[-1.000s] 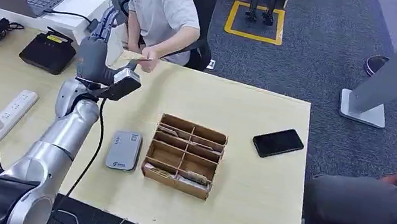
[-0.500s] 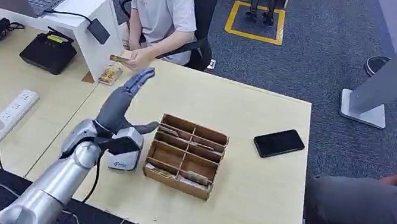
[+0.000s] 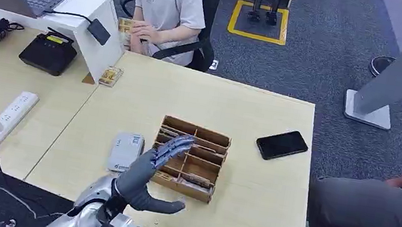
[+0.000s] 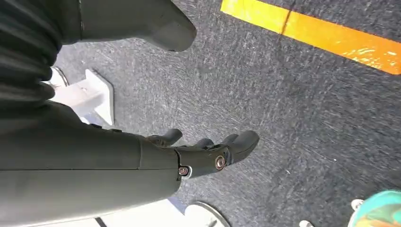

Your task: Pass the card to the sensor for recognition and then transmit it.

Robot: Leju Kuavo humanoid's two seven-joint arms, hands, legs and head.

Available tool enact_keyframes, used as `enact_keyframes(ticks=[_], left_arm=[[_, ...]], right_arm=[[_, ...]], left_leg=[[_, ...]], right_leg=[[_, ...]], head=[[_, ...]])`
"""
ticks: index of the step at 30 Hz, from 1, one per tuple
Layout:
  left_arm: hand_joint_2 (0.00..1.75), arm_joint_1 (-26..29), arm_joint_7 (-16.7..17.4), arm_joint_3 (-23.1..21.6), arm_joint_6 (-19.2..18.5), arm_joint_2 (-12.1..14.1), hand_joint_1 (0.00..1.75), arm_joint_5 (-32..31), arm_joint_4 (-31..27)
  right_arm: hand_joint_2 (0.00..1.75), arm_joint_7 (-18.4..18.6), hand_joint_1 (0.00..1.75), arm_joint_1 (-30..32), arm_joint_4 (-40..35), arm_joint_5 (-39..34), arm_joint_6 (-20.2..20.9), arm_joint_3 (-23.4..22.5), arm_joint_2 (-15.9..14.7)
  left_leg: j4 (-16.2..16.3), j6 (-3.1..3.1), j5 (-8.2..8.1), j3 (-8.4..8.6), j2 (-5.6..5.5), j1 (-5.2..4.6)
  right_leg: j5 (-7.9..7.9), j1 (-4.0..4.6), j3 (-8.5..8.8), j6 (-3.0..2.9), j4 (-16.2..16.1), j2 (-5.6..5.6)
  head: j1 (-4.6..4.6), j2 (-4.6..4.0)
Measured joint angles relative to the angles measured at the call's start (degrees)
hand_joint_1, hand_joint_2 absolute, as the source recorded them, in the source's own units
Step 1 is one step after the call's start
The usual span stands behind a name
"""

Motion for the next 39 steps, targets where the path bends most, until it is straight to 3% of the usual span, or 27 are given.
enact_keyframes(ticks=[5, 7, 8, 13, 17, 20, 26, 29, 34, 39], left_arm=[[1.75, 6.5, 0.2, -1.2, 7.4, 0.0, 0.0, -8.1, -2.7], [1.75, 7.3, 2.9, -1.2, 16.1, -0.5, 0.0, -17.7, -1.9], [1.75, 7.5, 3.2, -1.2, 18.7, -0.7, 0.0, -20.3, -1.0], [1.75, 8.7, 2.6, -1.2, 23.9, -1.4, 0.0, -17.8, 2.5], [1.75, 9.0, 3.8, -1.1, 25.6, -2.0, 0.0, -24.0, 4.8], [1.75, 9.3, 1.8, 0.7, 25.6, -3.7, 0.0, -28.1, 6.4], [1.75, 9.6, 0.7, 4.1, 25.7, -6.2, 0.0, -30.7, 8.2], [1.75, 9.7, 0.1, 7.3, 25.7, -8.4, 0.0, -36.3, 9.3], [1.75, 8.3, 0.0, 11.7, 25.7, -12.6, 0.0, -38.3, 12.2], [1.75, 6.5, 0.0, 20.1, 25.7, -17.4, 0.0, -47.6, 15.3]], right_arm=[[1.75, -0.2, 0.0, 0.1, 0.0, 0.3, -0.1, -0.3, 0.0], [1.75, -0.3, 0.0, 0.1, 0.0, 0.6, -0.4, -0.4, 0.0], [1.75, -0.5, 0.0, 0.0, 0.0, 0.6, -0.5, -0.4, 0.0], [1.75, -0.8, 0.0, 0.0, 0.0, 0.9, -1.1, -0.8, 0.0], [1.75, -0.6, 0.0, 0.0, 0.0, 1.3, -1.0, -1.1, 0.0], [1.75, -0.2, 0.0, 0.0, 0.0, 1.5, -0.9, -1.2, -0.1], [1.75, -0.1, 0.0, 0.0, -0.1, 1.7, -0.9, -1.2, -0.2], [1.75, -0.2, 0.0, 0.0, -0.1, 2.3, -0.8, -1.2, -0.2], [1.75, -0.9, 0.0, 0.0, -0.1, 2.7, -0.9, -1.3, -0.2], [1.75, -1.0, 0.0, -0.1, -0.1, 3.5, -0.8, -1.3, -0.2]], left_leg=[[0.0, 0.07, -0.07, -0.02, -0.01, -0.01], [0.0, 0.12, -0.1, -0.03, -0.03, -0.03], [0.0, 0.12, -0.1, -0.02, -0.03, -0.03], [0.0, 0.13, -0.09, 0.0, -0.05, -0.03], [0.0, 0.13, -0.09, 0.0, -0.05, -0.03], [0.0, 0.13, -0.1, 0.0, -0.04, -0.05], [0.0, 0.14, -0.1, 0.0, -0.05, -0.05], [0.0, 0.13, -0.1, 0.0, -0.05, -0.05], [0.0, 0.14, -0.09, 0.0, -0.06, -0.06], [0.0, 0.14, -0.09, 0.01, -0.06, -0.07]], right_leg=[[-0.09, -0.01, 0.01, 0.05, 0.0, -0.03], [-0.09, -0.01, 0.04, 0.06, 0.0, -0.08], [-0.09, -0.02, 0.05, 0.06, 0.0, -0.1], [-0.08, -0.02, 0.07, 0.06, 0.0, -0.11], [-0.08, -0.02, 0.07, 0.06, 0.0, -0.13], [-0.08, -0.02, 0.07, 0.06, 0.0, -0.13], [-0.09, -0.03, 0.07, 0.07, 0.0, -0.14], [-0.09, -0.03, 0.07, 0.07, 0.0, -0.14], [-0.07, -0.03, 0.08, 0.08, 0.0, -0.16], [-0.06, -0.03, 0.09, 0.08, 0.0, -0.16]], head=[[0.0, 0.0], [0.0, 0.0], [0.02, 0.0], [0.02, 0.0], [0.02, 0.0], [0.02, 0.0], [0.02, 0.0], [0.0, 0.0], [0.02, 0.0], [0.0, 0.0]])
